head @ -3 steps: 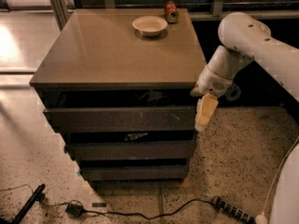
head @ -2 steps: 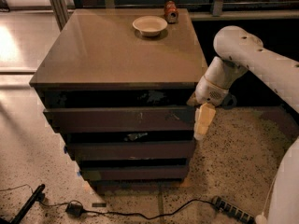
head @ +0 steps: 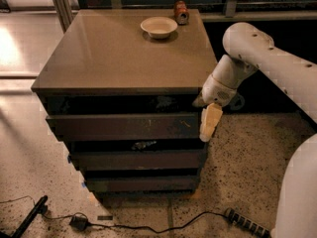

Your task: Open top drawer

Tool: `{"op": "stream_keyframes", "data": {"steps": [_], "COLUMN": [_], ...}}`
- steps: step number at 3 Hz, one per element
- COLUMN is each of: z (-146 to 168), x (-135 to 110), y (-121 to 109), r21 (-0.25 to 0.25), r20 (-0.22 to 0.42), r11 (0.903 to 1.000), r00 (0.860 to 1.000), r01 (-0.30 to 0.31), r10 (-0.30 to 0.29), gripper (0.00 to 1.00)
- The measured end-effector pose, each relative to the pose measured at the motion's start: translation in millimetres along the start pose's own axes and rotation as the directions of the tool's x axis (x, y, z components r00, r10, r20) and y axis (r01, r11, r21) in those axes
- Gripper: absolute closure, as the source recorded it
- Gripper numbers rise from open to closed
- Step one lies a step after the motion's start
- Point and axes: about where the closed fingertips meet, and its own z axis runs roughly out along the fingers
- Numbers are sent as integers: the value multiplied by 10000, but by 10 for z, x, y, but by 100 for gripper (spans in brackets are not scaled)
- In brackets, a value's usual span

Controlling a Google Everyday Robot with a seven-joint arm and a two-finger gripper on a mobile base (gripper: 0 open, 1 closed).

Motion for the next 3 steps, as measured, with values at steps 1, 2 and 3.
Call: {"op": "stream_keyframes", "data": {"steps": [1, 2, 3], "z": [15, 152, 425], "x": [-7, -60, -85], "y": [10, -11, -29], "r21": [-16, -242, -761], "r20": [29, 29, 16], "r11": [10000, 9994, 9964], "r00": [10000, 9997, 9993], "r01": [30, 242, 377], "r10": [-30, -241, -377], "gripper": [0, 0, 0]}}
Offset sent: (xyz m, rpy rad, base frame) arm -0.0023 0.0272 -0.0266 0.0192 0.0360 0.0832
